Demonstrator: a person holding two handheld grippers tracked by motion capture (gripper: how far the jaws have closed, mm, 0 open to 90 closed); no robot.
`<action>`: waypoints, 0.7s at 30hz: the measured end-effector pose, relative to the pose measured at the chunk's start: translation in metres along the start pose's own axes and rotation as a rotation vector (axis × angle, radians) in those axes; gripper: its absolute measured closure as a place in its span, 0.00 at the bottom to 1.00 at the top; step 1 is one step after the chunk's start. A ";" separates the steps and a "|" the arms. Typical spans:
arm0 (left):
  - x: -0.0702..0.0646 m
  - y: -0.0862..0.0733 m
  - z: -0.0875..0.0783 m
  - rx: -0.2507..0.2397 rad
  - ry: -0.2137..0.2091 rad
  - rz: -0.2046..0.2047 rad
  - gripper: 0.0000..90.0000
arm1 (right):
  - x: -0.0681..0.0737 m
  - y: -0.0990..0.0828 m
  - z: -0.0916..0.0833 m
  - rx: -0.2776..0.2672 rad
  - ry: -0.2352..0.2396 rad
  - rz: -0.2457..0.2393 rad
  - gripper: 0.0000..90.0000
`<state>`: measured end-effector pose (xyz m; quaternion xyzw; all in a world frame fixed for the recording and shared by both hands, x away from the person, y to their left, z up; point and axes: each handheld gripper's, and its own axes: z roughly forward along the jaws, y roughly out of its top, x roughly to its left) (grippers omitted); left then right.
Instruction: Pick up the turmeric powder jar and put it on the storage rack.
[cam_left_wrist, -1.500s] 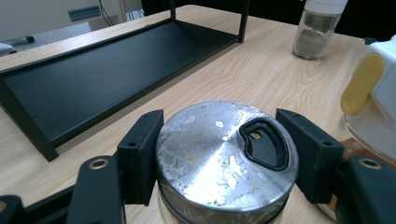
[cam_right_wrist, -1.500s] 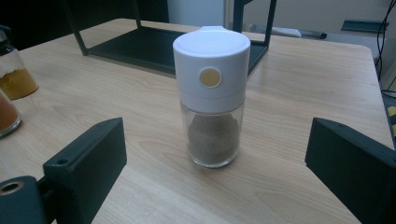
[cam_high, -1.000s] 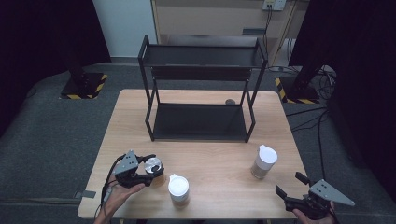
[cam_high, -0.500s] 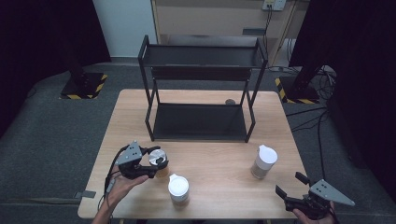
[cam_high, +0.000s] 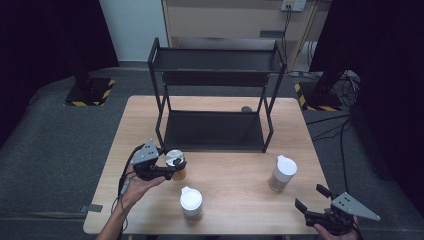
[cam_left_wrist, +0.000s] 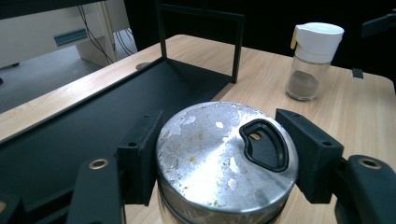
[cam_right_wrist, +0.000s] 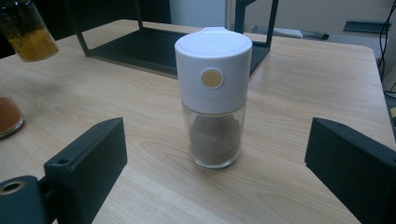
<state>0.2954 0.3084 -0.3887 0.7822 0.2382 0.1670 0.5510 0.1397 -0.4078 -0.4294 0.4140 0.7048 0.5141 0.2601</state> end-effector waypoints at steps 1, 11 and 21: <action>0.001 0.001 0.001 0.000 0.000 0.001 0.38 | 0.000 0.000 0.000 0.000 0.000 0.000 0.06; 0.017 0.020 0.013 -0.038 0.009 -0.013 0.38 | 0.000 0.000 0.000 0.000 -0.001 -0.001 0.06; 0.029 0.043 0.031 -0.038 0.046 -0.010 0.38 | 0.000 0.000 0.000 -0.001 -0.001 -0.002 0.06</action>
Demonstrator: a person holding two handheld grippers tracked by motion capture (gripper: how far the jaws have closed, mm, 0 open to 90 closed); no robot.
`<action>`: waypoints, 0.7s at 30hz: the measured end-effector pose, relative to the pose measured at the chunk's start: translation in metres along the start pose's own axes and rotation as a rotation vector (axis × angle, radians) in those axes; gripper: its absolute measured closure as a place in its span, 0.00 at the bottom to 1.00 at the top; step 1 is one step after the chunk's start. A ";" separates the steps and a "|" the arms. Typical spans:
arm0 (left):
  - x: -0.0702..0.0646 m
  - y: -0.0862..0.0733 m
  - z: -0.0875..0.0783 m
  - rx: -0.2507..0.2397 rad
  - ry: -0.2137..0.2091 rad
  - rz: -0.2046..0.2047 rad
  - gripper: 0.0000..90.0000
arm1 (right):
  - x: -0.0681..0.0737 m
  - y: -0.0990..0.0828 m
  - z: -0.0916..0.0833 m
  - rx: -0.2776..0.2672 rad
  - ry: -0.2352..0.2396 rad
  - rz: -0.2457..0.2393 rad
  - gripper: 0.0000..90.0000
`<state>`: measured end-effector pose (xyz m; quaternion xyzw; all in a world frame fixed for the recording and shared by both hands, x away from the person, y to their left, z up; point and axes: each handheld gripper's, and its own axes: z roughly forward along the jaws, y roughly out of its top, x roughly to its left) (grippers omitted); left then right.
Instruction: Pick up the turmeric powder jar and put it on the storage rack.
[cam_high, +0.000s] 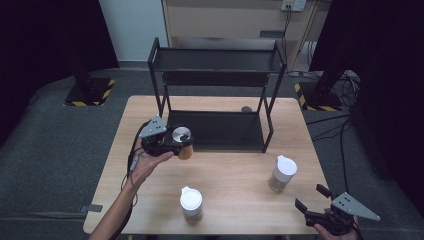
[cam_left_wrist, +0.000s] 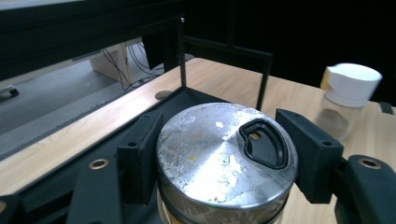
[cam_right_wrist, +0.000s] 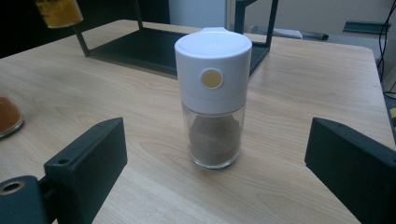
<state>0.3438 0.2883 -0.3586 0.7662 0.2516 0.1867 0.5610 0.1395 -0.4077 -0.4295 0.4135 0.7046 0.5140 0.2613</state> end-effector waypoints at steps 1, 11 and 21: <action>0.002 0.001 0.002 0.001 0.007 -0.001 0.38 | 0.000 0.000 0.000 0.001 0.000 0.001 0.07; 0.011 0.010 0.027 0.014 0.081 -0.018 0.38 | 0.000 0.000 0.000 0.000 0.001 0.003 0.07; 0.016 0.003 0.052 0.010 0.187 -0.056 0.38 | -0.001 0.000 0.000 -0.001 0.002 0.003 0.07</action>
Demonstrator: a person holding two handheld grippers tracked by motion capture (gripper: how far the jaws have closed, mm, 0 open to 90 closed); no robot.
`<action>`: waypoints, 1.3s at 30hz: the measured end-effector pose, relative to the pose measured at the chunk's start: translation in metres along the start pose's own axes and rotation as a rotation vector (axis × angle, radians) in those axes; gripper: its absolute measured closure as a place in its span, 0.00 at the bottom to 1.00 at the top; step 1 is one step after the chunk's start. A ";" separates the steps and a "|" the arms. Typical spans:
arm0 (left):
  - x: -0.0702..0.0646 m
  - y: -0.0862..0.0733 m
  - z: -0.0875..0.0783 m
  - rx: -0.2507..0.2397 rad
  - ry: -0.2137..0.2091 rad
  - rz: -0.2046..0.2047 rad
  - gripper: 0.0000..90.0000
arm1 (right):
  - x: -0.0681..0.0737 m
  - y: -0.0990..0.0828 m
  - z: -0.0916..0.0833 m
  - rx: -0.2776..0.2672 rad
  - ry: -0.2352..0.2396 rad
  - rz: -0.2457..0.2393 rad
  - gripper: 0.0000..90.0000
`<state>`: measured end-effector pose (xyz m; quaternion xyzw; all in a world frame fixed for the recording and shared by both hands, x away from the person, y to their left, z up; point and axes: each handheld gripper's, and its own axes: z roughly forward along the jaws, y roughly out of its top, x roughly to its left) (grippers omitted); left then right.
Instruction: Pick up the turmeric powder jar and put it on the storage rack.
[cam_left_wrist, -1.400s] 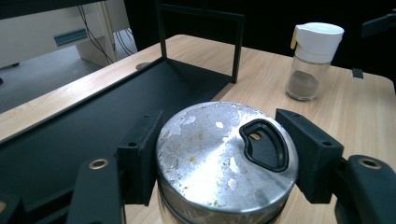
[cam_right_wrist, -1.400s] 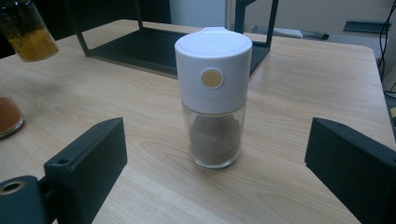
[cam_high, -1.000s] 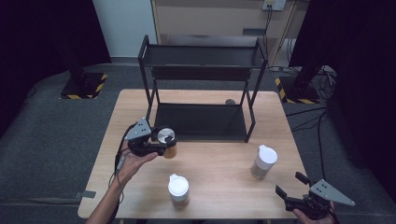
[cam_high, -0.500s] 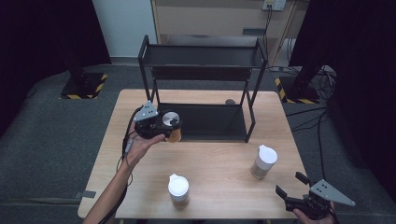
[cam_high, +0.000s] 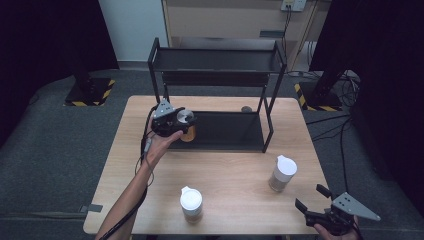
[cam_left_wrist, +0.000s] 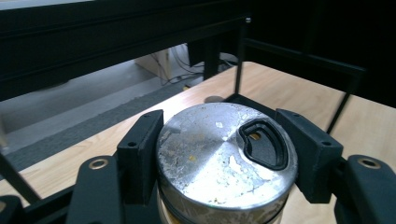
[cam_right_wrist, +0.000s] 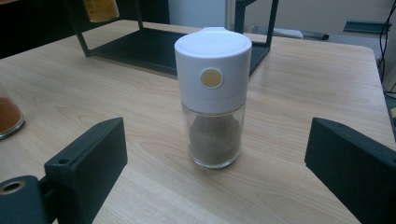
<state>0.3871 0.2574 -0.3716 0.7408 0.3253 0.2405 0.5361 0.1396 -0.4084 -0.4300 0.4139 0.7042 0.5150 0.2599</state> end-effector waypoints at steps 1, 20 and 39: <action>0.000 -0.001 0.002 -0.002 0.007 -0.005 0.38 | 0.000 0.000 0.000 0.000 0.000 0.000 0.07; -0.003 -0.020 0.043 0.035 0.138 -0.059 0.38 | -0.001 0.000 -0.001 -0.002 0.003 0.006 0.07; -0.002 -0.033 0.058 0.083 0.165 -0.093 0.38 | -0.002 -0.001 -0.001 -0.004 0.005 0.006 0.07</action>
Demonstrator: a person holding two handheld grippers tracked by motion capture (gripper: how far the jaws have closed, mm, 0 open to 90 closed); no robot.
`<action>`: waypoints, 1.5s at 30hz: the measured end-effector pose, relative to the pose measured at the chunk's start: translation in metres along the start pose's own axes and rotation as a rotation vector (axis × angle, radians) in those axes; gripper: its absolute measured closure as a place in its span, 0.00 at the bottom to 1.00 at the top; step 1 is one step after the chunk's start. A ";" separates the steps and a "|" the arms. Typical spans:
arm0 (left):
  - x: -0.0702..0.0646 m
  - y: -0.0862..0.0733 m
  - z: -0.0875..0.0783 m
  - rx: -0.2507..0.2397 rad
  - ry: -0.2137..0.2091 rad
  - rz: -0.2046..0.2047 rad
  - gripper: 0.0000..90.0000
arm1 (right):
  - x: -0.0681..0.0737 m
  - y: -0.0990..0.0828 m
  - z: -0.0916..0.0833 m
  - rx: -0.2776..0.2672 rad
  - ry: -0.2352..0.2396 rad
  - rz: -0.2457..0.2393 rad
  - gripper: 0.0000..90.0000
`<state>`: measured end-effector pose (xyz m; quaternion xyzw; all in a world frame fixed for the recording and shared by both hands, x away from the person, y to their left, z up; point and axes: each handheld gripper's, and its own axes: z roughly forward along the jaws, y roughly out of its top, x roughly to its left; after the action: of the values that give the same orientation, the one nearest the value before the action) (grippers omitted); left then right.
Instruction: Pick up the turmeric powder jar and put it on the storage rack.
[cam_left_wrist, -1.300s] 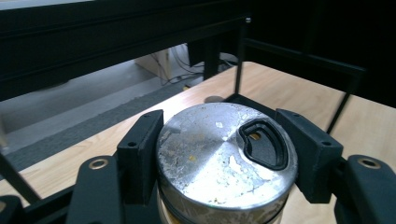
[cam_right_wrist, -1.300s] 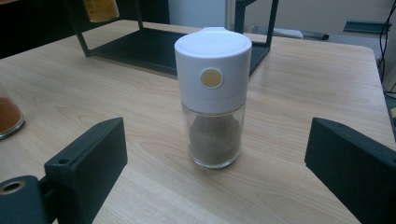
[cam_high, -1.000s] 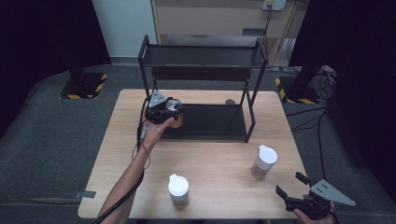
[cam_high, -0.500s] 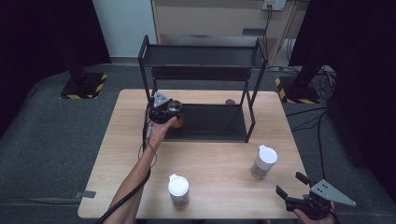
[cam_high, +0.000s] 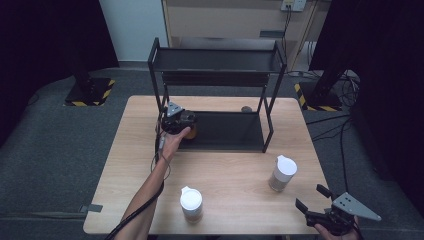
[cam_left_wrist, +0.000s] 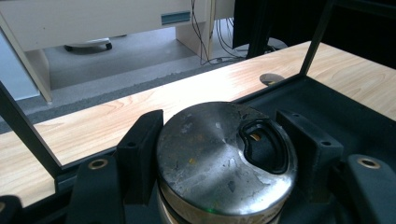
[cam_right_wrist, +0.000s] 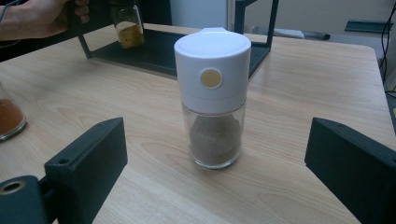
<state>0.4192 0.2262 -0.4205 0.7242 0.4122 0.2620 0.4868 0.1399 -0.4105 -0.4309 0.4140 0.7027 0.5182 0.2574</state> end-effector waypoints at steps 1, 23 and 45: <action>0.000 -0.001 0.000 0.002 0.005 0.002 0.38 | 0.000 0.000 0.000 0.000 0.000 0.001 0.07; 0.000 -0.006 0.004 0.019 0.009 -0.011 0.38 | 0.000 0.000 -0.001 0.000 0.001 0.002 0.07; 0.001 -0.003 0.002 0.021 0.014 -0.017 0.24 | -0.001 0.000 -0.001 -0.003 0.007 0.005 0.07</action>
<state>0.4199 0.2265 -0.4235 0.7237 0.4246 0.2586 0.4787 0.1397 -0.4115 -0.4309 0.4137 0.7018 0.5214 0.2540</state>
